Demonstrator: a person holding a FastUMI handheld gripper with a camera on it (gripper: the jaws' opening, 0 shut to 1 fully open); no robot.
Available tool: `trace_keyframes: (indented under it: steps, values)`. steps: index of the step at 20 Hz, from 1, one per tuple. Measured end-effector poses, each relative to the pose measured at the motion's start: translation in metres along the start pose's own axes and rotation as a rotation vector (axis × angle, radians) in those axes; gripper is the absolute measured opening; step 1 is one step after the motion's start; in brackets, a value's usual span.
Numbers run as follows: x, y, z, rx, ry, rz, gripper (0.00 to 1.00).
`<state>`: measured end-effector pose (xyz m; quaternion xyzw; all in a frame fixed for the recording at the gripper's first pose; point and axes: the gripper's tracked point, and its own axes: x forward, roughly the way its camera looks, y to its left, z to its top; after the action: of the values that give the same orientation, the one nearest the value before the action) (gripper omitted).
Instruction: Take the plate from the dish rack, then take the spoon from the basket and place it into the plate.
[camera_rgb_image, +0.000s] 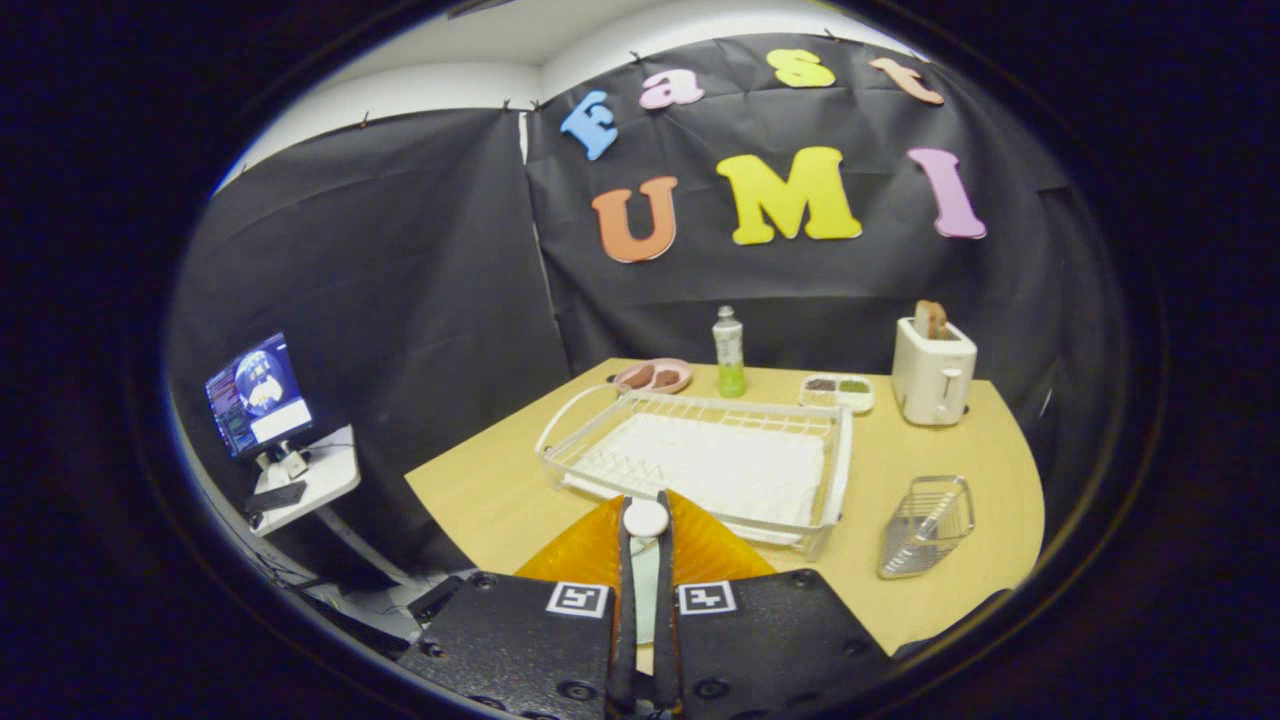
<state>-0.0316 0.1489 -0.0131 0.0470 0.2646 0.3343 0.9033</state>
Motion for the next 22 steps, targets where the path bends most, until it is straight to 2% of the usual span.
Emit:
trace_keyframes:
  steps: [6,9,14,17,19,20,22]
  values:
    - [0.059,0.029,-0.049,0.014,0.151,0.123,0.12]
    - [0.073,0.042,-0.057,0.040,0.204,0.194,0.12]
    - [0.090,0.041,-0.052,0.077,0.232,0.231,0.12]
    - [0.089,0.031,-0.047,0.064,0.214,0.190,0.19]
    - [0.091,0.024,-0.046,0.060,0.201,0.171,0.29]
    - [0.094,0.018,-0.042,0.066,0.189,0.157,0.41]
    - [0.094,0.009,-0.035,0.073,0.156,0.127,0.71]
